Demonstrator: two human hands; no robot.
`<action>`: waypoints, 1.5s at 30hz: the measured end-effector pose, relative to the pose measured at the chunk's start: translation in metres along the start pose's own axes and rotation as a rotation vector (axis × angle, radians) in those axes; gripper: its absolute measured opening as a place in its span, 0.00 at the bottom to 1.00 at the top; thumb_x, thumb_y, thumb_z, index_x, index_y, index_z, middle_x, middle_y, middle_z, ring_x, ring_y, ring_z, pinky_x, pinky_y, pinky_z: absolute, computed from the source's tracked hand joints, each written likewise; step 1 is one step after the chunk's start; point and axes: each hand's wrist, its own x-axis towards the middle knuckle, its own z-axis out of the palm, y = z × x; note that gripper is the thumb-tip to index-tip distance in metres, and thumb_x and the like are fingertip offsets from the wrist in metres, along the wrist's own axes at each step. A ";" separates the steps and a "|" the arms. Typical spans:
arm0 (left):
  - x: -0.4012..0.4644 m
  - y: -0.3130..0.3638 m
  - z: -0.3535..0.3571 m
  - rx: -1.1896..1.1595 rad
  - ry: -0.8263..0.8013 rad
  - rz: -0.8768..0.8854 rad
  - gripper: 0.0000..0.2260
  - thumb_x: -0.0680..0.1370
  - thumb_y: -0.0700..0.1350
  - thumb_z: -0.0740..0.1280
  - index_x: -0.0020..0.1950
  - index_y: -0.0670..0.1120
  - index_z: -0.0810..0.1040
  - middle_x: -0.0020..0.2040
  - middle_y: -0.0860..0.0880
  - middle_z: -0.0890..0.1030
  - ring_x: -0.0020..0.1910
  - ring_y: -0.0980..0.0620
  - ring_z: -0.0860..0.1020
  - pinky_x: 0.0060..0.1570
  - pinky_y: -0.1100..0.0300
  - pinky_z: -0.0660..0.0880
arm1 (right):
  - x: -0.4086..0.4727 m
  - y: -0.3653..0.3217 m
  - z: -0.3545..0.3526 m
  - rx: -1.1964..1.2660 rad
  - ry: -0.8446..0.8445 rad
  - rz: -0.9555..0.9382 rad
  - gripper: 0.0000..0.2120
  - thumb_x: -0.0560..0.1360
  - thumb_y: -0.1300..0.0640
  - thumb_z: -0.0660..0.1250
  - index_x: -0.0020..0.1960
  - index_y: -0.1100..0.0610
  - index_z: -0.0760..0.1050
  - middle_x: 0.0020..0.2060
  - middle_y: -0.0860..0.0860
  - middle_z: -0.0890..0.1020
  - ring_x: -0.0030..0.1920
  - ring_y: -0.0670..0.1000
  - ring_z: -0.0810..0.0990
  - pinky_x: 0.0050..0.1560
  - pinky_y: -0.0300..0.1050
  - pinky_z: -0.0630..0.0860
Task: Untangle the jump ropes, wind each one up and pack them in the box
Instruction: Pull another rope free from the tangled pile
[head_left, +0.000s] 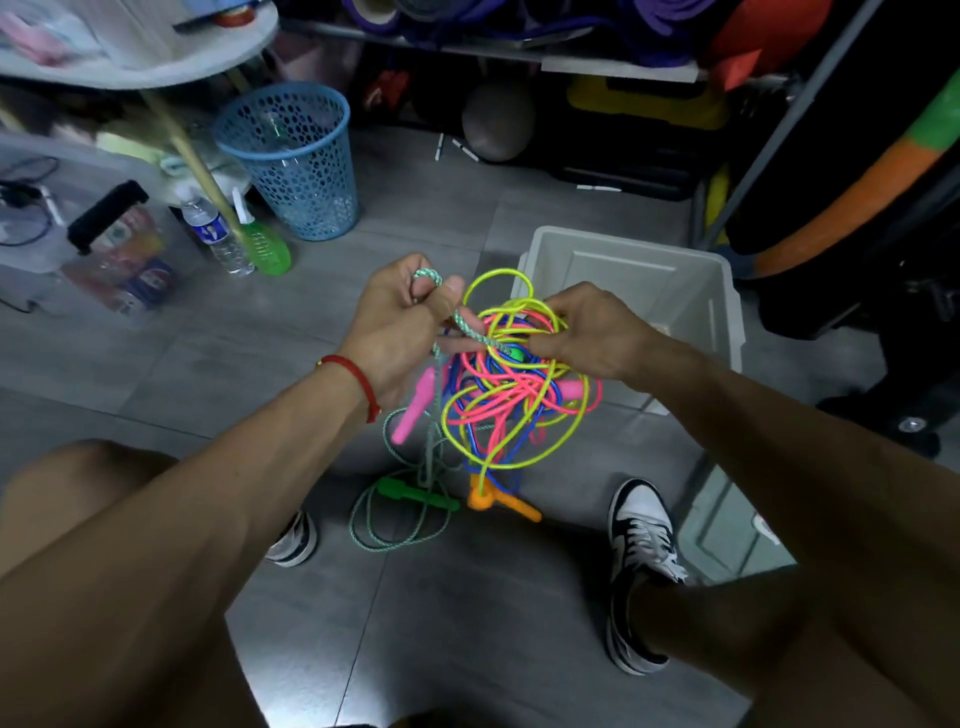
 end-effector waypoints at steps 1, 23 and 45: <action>0.001 -0.003 -0.001 0.028 0.002 0.018 0.16 0.83 0.37 0.61 0.39 0.49 0.60 0.34 0.35 0.77 0.35 0.40 0.79 0.43 0.41 0.81 | -0.001 -0.001 0.000 0.019 0.037 0.027 0.03 0.71 0.55 0.74 0.44 0.54 0.85 0.35 0.52 0.86 0.36 0.49 0.84 0.37 0.40 0.78; -0.007 -0.010 0.009 0.898 -0.241 0.515 0.23 0.72 0.33 0.73 0.61 0.43 0.65 0.48 0.50 0.73 0.43 0.49 0.75 0.46 0.61 0.72 | -0.004 -0.015 0.008 0.064 0.167 0.160 0.09 0.68 0.49 0.75 0.38 0.55 0.85 0.31 0.54 0.84 0.33 0.49 0.84 0.36 0.41 0.81; 0.023 -0.016 -0.005 0.908 -0.036 0.270 0.05 0.76 0.43 0.67 0.44 0.44 0.81 0.45 0.40 0.76 0.42 0.39 0.80 0.49 0.51 0.79 | 0.014 0.025 0.011 -0.498 0.099 0.024 0.21 0.74 0.46 0.72 0.58 0.60 0.77 0.55 0.62 0.80 0.60 0.64 0.75 0.57 0.49 0.71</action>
